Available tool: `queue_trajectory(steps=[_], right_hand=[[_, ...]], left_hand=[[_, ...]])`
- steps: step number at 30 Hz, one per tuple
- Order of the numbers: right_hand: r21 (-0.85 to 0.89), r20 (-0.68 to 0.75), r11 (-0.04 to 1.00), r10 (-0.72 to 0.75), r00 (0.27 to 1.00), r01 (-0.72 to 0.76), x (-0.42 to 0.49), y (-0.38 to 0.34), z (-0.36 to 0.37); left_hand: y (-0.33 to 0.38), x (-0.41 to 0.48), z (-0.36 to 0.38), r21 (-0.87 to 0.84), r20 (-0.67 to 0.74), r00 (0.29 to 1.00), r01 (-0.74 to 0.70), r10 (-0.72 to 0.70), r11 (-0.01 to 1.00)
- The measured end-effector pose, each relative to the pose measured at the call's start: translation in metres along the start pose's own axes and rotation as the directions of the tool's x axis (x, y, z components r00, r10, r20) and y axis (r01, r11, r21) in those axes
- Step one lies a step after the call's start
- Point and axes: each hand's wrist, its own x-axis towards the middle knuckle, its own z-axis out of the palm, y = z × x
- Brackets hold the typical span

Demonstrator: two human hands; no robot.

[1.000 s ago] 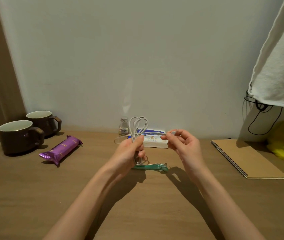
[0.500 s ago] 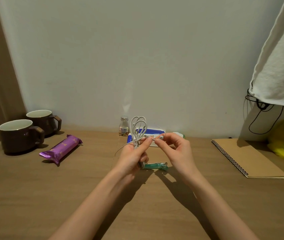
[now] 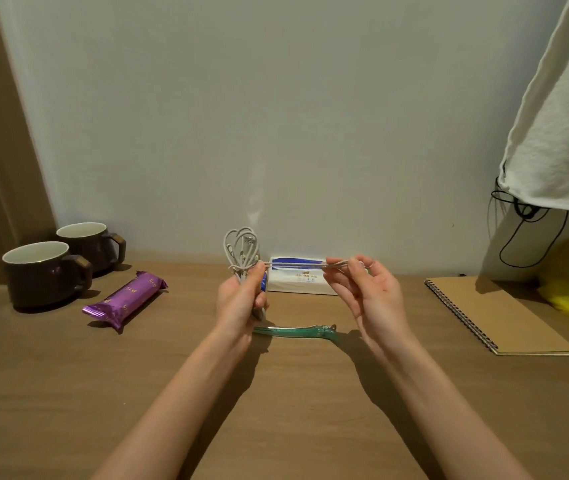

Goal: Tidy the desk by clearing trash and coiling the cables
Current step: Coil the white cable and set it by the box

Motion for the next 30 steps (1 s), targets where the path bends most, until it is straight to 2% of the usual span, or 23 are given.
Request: queue_trajectory(steps=[5,11,12,13,15,17,19,22,24,27,30], right_hand=[[0.221,-0.081,0.973,0.094,0.992,-0.074,0.004,-0.002,-0.004],[0.4,-0.125,0.913,0.141,0.982,-0.08,0.008,0.0,-0.006],[0.388,-0.14,0.919,0.137,0.981,-0.074,0.009,0.0,-0.006],[0.31,-0.157,0.949,0.117,0.981,-0.064,0.01,-0.001,-0.007],[-0.021,-0.159,0.999,0.032,0.987,-0.036,0.011,0.002,-0.01],[-0.414,-0.067,0.909,-0.068,0.995,0.035,0.008,0.007,-0.009],[-0.63,0.103,0.76,-0.12,0.987,0.158,0.003,0.012,-0.007],[-0.758,0.3,0.598,-0.037,0.953,0.261,-0.003,0.012,-0.006],[-0.785,0.332,0.549,-0.015,0.943,0.286,-0.004,0.01,-0.009],[-0.828,0.357,0.433,-0.086,0.93,0.357,-0.002,0.006,-0.015],[-0.848,0.379,0.351,-0.124,0.917,0.397,-0.001,0.004,-0.015]], left_hand=[[-0.003,-0.005,0.004,0.108,0.01,0.996,-0.084,0.083,0.991],[-0.006,-0.011,0.006,0.267,0.057,0.987,-0.159,0.149,0.95],[-0.006,-0.011,0.005,0.317,0.084,0.983,-0.184,0.166,0.93],[-0.006,-0.012,0.005,0.369,0.122,0.978,-0.205,0.172,0.907],[-0.006,-0.014,0.006,0.425,0.216,0.966,-0.223,0.142,0.877],[-0.008,-0.017,0.009,0.443,0.289,0.952,-0.224,0.098,0.868],[-0.009,-0.02,0.012,0.446,0.345,0.936,-0.232,0.073,0.865],[-0.008,-0.021,0.011,0.483,0.372,0.926,-0.252,0.064,0.839],[-0.008,-0.019,0.009,0.514,0.36,0.931,-0.254,0.063,0.819],[-0.006,-0.016,0.005,0.507,0.347,0.936,-0.232,0.049,0.83],[-0.005,-0.015,0.002,0.558,0.388,0.921,-0.265,0.035,0.787]])
